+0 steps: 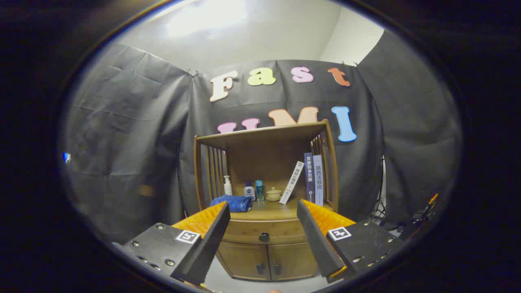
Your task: Pull open the drawer, take out the items inside it, and place them on the countertop above the cabinet.
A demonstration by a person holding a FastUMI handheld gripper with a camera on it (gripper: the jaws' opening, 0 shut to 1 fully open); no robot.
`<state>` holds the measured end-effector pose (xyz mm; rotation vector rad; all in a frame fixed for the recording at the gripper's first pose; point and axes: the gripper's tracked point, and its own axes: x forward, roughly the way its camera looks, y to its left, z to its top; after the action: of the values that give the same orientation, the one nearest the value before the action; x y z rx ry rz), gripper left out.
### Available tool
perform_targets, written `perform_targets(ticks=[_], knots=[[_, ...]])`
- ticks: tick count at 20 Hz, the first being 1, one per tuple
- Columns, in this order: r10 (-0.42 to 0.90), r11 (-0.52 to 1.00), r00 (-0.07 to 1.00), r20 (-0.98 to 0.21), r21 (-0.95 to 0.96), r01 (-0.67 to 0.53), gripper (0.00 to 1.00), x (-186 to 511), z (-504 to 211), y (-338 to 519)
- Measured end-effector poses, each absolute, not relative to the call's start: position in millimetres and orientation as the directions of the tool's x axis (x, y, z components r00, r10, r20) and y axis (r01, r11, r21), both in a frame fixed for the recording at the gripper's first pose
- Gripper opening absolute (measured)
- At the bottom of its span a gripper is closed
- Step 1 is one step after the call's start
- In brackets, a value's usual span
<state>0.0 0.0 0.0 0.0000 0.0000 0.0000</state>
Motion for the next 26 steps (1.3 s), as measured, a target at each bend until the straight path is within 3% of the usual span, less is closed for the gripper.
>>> perform_targets(ticks=[18, 26], knots=[[-0.007, 1.0, 1.0, -0.03, -0.023, 0.006, 0.99, 14, -35, 0], [-0.049, 0.996, 0.998, -0.048, -0.074, 0.046, 0.99, 66, -101, -10]])
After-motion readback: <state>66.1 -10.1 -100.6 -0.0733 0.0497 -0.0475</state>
